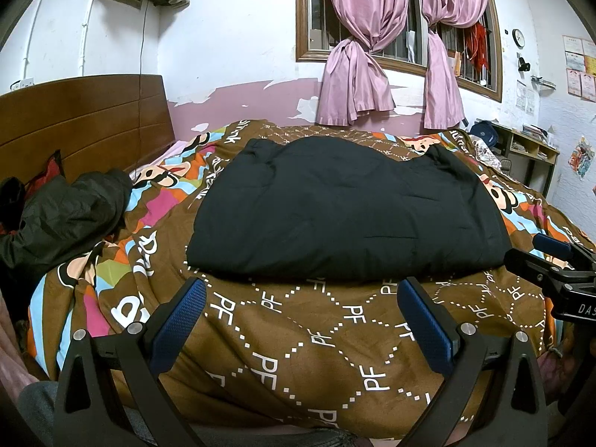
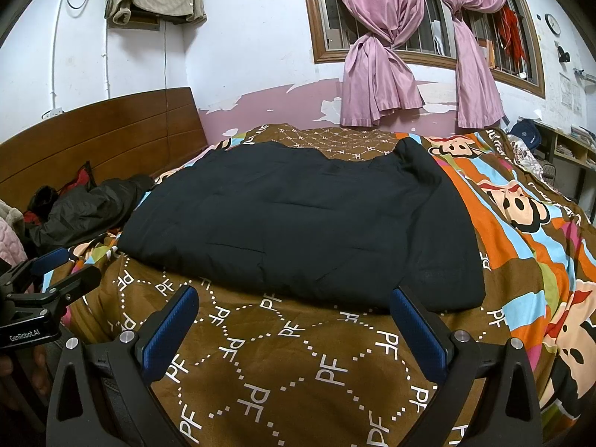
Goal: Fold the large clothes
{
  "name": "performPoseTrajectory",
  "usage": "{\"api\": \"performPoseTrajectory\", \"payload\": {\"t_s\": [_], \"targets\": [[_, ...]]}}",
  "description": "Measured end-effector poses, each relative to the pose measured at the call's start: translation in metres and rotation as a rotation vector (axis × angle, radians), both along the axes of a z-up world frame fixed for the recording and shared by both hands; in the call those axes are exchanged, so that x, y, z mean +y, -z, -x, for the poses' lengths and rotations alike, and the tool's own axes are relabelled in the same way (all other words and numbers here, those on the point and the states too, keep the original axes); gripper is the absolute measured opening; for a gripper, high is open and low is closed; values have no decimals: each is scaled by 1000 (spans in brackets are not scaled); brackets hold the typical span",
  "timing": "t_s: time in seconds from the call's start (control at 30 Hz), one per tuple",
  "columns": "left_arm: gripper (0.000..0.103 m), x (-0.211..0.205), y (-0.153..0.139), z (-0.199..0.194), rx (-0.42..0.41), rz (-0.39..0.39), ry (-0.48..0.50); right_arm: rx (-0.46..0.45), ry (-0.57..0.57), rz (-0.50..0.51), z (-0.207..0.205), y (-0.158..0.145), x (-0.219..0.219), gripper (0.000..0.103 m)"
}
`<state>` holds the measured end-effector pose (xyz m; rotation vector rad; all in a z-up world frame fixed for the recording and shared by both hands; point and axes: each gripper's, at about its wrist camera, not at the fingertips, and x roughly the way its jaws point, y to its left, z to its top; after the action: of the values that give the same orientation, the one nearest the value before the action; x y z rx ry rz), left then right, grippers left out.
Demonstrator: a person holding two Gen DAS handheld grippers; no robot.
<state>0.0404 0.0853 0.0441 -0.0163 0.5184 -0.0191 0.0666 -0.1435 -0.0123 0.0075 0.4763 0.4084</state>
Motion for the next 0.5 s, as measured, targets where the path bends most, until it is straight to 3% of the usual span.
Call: {"api": "performPoseTrajectory", "payload": {"t_s": [0.5], "targets": [[101,2,5,2,6,6,-6,1,2,-3,0,5,-2,103]]}}
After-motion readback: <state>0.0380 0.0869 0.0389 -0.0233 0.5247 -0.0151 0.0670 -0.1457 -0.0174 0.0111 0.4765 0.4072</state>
